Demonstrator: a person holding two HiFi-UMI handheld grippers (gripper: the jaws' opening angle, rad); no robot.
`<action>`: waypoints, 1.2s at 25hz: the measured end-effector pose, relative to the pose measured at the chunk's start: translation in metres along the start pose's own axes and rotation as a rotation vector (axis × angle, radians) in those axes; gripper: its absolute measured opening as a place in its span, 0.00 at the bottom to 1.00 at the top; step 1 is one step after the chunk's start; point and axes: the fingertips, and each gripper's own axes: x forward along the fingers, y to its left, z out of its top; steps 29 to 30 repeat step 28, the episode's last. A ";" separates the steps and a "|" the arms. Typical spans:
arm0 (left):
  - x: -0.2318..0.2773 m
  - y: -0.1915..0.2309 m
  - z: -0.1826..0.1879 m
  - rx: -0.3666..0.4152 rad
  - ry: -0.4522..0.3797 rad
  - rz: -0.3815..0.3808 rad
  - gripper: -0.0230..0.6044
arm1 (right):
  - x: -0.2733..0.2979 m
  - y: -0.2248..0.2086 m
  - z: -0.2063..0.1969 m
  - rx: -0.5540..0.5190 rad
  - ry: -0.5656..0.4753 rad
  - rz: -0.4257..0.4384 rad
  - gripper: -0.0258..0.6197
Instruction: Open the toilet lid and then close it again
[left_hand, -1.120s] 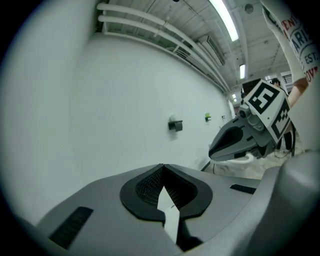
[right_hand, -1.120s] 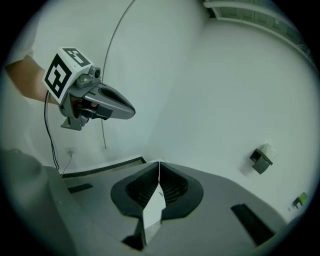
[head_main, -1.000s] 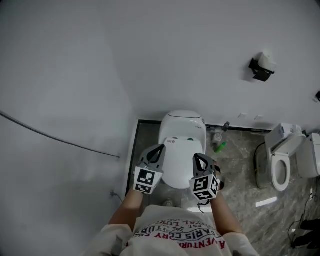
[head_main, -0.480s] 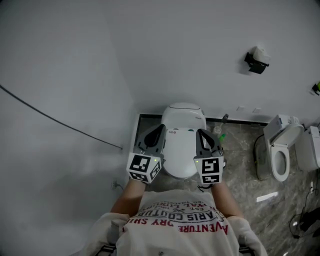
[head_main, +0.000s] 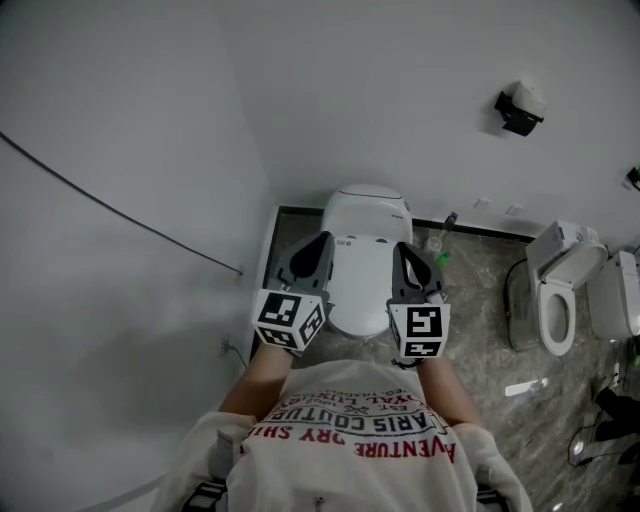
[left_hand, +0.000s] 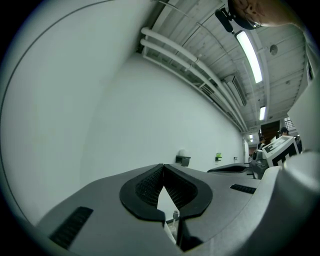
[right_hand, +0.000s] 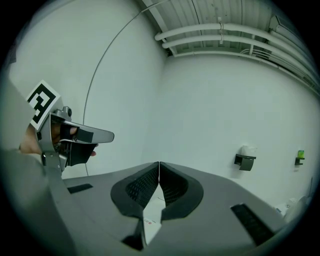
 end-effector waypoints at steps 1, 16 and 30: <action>0.000 0.000 0.000 -0.005 -0.001 0.005 0.05 | 0.000 -0.001 0.000 0.002 0.002 0.000 0.07; 0.003 -0.011 -0.021 0.035 0.058 0.004 0.05 | -0.005 -0.009 -0.024 0.113 0.041 -0.006 0.07; 0.009 0.001 -0.028 0.004 0.089 0.007 0.05 | 0.004 -0.016 -0.028 0.188 0.055 -0.014 0.07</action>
